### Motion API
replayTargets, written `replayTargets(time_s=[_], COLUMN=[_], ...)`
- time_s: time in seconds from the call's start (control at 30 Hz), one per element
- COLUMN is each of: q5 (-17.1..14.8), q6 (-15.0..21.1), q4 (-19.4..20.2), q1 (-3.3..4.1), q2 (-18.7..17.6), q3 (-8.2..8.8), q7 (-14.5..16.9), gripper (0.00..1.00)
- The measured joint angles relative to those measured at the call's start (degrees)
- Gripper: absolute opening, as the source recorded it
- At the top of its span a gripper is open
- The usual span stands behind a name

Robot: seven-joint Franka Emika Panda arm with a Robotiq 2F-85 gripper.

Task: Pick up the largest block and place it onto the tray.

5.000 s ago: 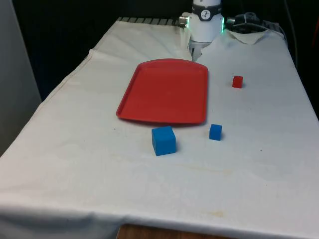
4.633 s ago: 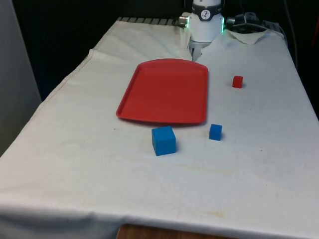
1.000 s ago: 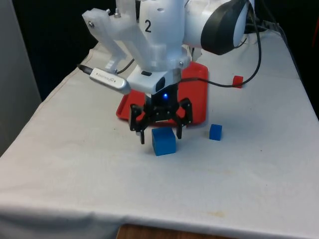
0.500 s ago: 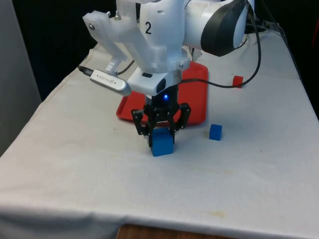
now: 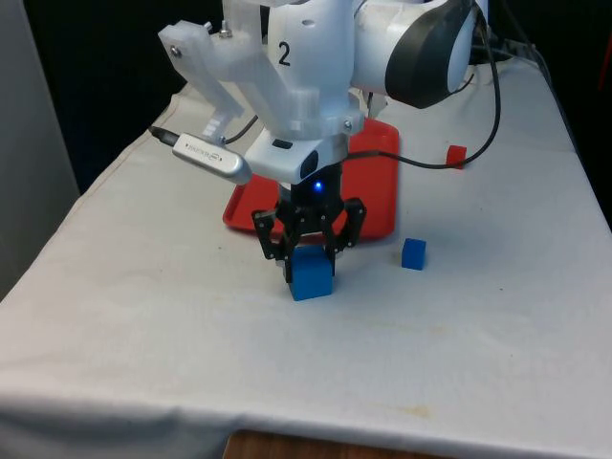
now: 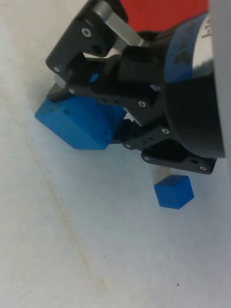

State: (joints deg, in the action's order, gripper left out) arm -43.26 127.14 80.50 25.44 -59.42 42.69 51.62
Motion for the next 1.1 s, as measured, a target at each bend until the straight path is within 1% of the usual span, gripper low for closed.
replayTargets(time_s=[0.53,0.67,0.77,0.83,0.87,0.9,0.93,1.1], q5=[0.00,0.00,0.00,0.06,0.06,0.11,0.11,0.17], q6=[-0.06,-0.11,-0.74,-1.32,-1.89,-2.18,-2.18,-3.21], q4=[0.00,0.00,0.06,0.17,0.40,0.52,0.52,1.03], q1=[0.06,0.17,0.52,0.92,1.38,1.60,1.60,2.46], q2=[0.00,0.11,0.57,0.97,1.49,1.78,1.78,3.38], q3=[0.00,0.29,1.03,1.66,2.35,2.69,2.69,4.24], q7=[0.00,-0.06,-0.06,-0.06,-0.06,-0.06,-0.06,0.06], gripper=[0.00,0.00,0.00,0.00,0.00,0.00,0.00,0.00])
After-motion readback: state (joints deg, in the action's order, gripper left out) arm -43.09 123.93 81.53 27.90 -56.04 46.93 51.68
